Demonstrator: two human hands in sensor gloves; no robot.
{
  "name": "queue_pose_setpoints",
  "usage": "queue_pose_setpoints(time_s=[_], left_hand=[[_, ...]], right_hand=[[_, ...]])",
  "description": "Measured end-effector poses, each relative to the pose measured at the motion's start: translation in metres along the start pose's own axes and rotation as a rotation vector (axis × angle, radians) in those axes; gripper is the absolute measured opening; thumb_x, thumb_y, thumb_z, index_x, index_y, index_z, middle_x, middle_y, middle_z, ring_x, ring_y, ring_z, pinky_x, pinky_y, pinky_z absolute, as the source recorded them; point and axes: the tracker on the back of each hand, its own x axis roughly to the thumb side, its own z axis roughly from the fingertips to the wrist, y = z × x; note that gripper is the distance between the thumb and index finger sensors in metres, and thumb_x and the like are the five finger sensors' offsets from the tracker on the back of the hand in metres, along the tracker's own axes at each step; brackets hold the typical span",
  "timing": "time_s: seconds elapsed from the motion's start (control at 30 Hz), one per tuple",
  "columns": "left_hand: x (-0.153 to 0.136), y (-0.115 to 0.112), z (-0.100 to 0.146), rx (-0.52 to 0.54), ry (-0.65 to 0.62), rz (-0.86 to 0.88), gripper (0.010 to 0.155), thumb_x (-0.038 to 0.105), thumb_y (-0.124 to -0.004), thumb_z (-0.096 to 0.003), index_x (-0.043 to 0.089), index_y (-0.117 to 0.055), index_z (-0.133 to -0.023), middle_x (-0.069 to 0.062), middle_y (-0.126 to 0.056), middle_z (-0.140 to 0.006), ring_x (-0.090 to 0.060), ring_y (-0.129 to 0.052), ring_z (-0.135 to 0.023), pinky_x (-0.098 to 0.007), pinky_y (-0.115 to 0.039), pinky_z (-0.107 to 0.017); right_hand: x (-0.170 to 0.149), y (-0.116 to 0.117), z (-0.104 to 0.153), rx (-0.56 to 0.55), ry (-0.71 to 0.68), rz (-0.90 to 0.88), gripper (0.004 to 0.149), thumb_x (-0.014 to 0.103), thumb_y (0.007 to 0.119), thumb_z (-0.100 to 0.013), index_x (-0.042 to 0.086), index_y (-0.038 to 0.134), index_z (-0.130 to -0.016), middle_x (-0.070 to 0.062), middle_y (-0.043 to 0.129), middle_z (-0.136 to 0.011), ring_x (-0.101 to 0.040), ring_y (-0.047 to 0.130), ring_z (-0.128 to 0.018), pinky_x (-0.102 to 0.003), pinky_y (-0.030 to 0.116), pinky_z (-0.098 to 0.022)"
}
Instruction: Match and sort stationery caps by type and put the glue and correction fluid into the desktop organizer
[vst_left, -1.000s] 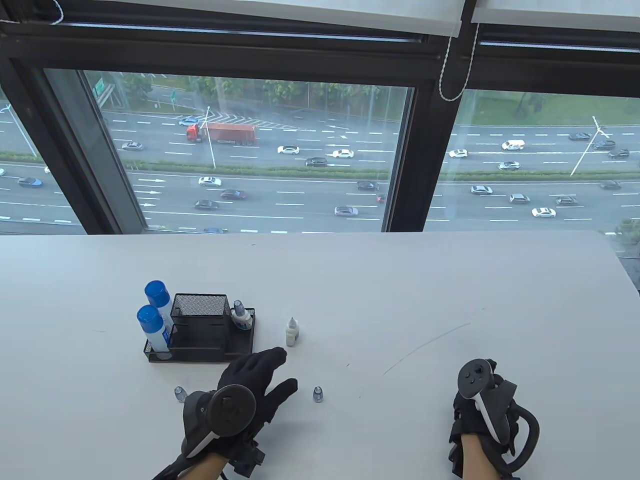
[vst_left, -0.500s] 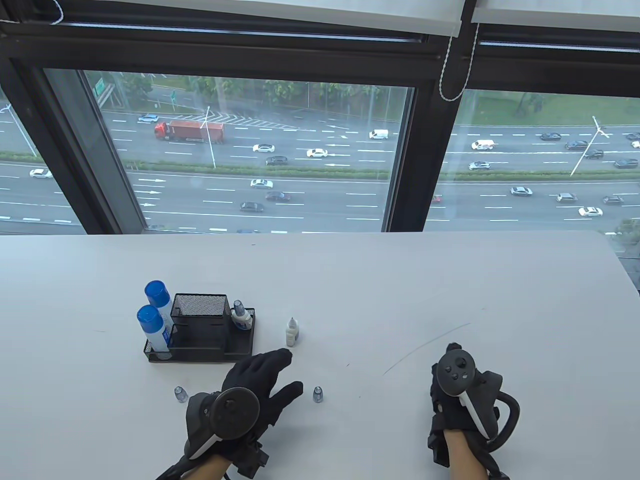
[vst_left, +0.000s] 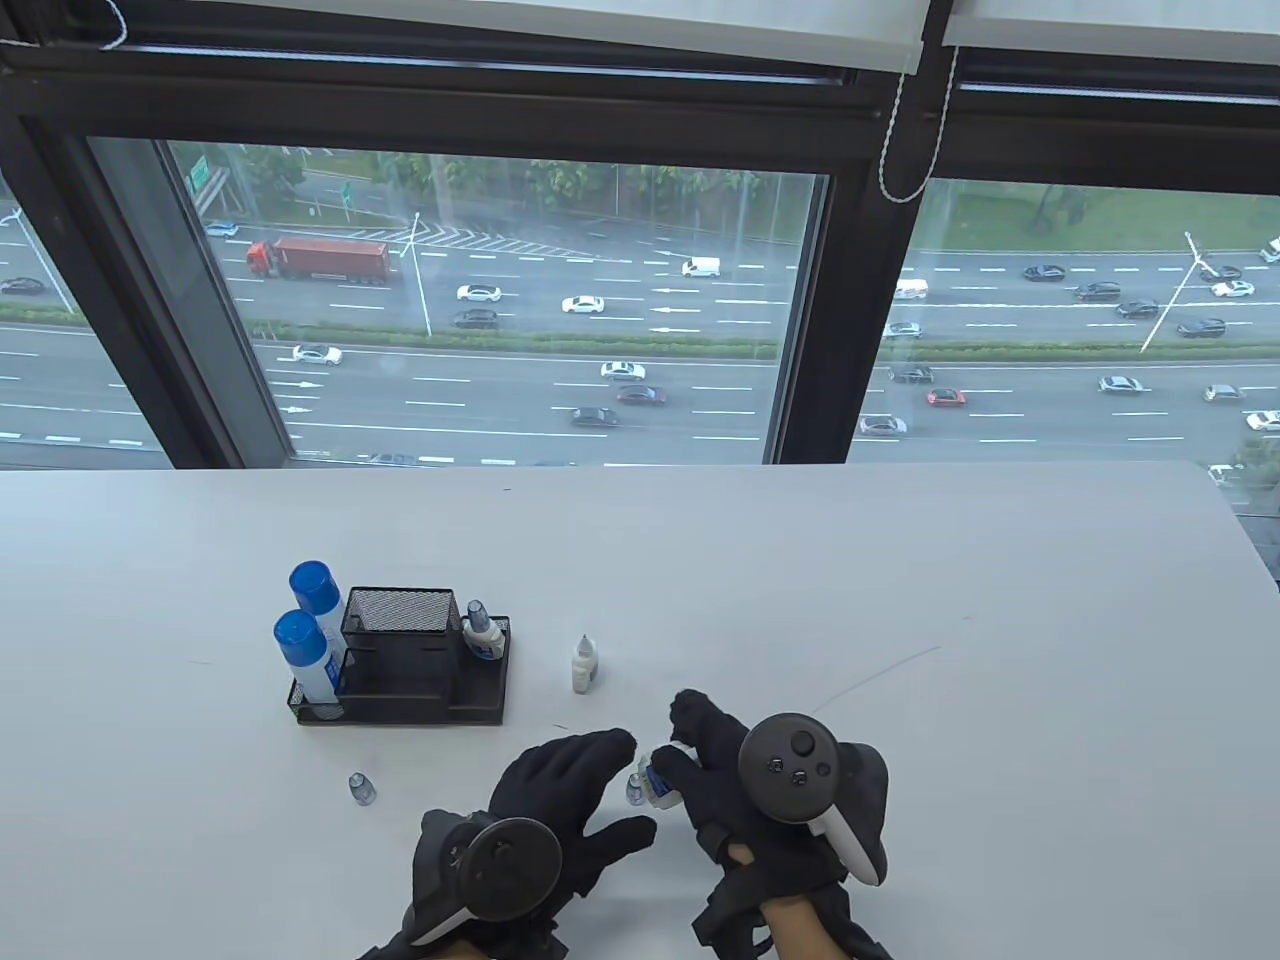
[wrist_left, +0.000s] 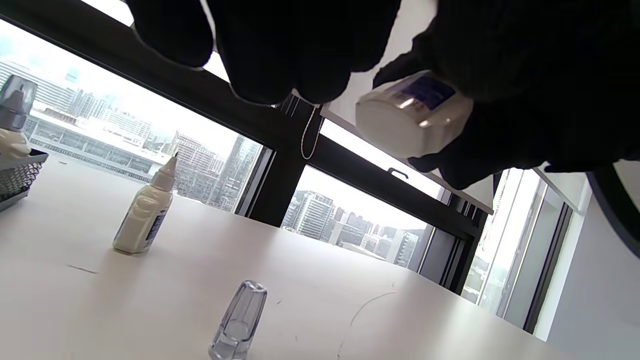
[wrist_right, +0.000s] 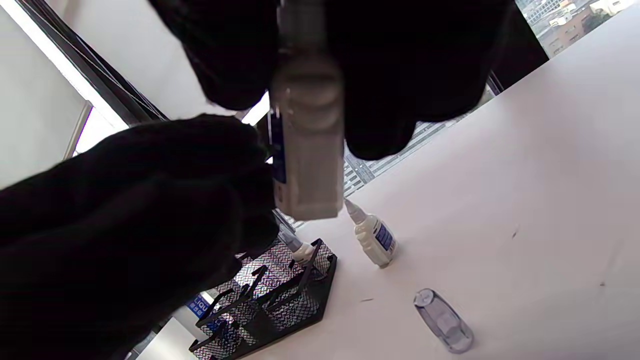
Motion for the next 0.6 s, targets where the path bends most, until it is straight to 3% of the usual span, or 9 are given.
queue_pose_setpoints(time_s=[0.17,0.43,0.6], left_hand=[[0.002,-0.003,0.0,0.026,-0.006,-0.031,0.075,0.06,-0.081,-0.0489,0.026,-0.057,-0.112,-0.002,-0.077,-0.11,-0.027,-0.087,-0.098,-0.056,-0.069,-0.073],[0.011,-0.01,0.004,0.044,-0.073,-0.105,0.077,0.061,-0.078,-0.0503,0.021,-0.056,-0.112,-0.006,-0.078,-0.108,-0.028,-0.089,-0.095,-0.055,-0.07,-0.072],[0.014,-0.013,0.004,0.04,-0.089,-0.158,0.075,0.058,-0.075,-0.0535,0.019,-0.053,-0.114,-0.008,-0.075,-0.11,-0.03,-0.088,-0.096,-0.055,-0.069,-0.072]], right_hand=[[0.004,0.011,0.01,-0.097,-0.024,-0.023,0.064,0.037,0.088,-0.049,0.009,0.068,-0.103,-0.016,0.088,-0.087,-0.027,0.1,-0.062,-0.044,0.084,-0.05],[-0.005,0.012,0.016,-0.103,0.006,-0.129,0.068,0.04,0.089,-0.048,0.006,0.068,-0.102,-0.018,0.089,-0.084,-0.027,0.102,-0.058,-0.043,0.087,-0.046],[-0.006,0.013,0.022,-0.05,-0.031,-0.197,0.084,0.044,0.086,-0.05,0.003,0.047,-0.112,-0.025,0.08,-0.094,-0.035,0.097,-0.069,-0.048,0.083,-0.054]])
